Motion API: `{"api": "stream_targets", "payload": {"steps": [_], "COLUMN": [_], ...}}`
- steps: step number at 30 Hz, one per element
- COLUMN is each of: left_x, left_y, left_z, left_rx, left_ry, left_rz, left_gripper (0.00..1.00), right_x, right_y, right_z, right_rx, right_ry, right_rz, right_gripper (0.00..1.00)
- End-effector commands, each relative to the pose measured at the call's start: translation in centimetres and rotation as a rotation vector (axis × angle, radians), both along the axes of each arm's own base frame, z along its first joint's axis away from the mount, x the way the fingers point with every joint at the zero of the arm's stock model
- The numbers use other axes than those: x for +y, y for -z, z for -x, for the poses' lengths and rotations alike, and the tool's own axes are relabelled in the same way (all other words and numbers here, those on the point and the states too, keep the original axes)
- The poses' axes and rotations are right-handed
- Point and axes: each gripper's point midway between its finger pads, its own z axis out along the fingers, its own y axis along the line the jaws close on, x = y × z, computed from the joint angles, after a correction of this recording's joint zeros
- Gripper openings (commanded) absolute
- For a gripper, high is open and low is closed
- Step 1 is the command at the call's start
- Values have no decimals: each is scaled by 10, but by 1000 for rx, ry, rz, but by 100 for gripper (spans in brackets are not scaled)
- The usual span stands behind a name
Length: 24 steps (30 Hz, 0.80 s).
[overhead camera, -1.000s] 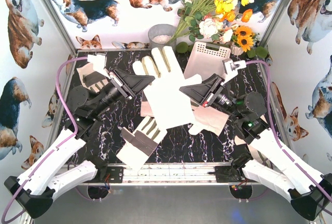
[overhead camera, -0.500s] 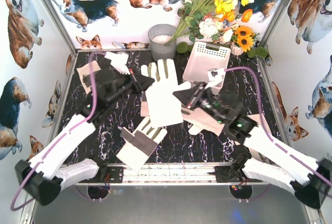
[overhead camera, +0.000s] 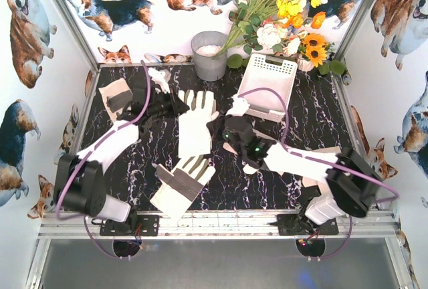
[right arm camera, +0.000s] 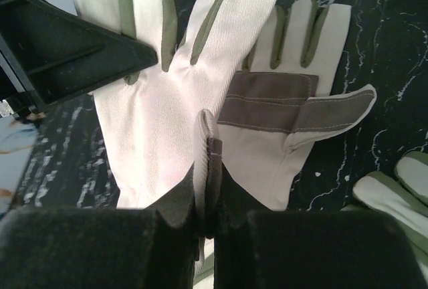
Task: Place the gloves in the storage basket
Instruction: Pair the glove with the glove.
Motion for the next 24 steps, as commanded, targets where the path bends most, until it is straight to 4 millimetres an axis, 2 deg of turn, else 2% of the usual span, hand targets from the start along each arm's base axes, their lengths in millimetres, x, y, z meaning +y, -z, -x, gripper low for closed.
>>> {"api": "stream_targets", "payload": {"steps": [1,5,8,11,16,19,24], "left_x": [22,21,20,19,20,28,32], "left_y": [-4,15,37,48,51,56,69], "left_z": [-49,-68,-80,-90,-105,-114,-122], "left_rx": [-142,-123,-90,-75,-80,-71,-45], "left_ry": [-44,-31,-25,-18,-21,-34,-28], "left_rz": [-25,-27,-28,-25,-32,-47,-46], "left_gripper": [0,0,0,0,0,0,0], "right_x": [-2,1,0,0,-4,-7,-9], "right_y": [6,31,46,59,69,72,91], "right_z": [-21,-31,-41,-52,-70,-79,-88], "right_rx": [-56,-28,-10,15,29,37,78], "right_ry": [64,69,82,88,94,101,98], "right_rz": [96,135,146,155,163,170,188], "right_gripper": [0,0,0,0,0,0,0]}}
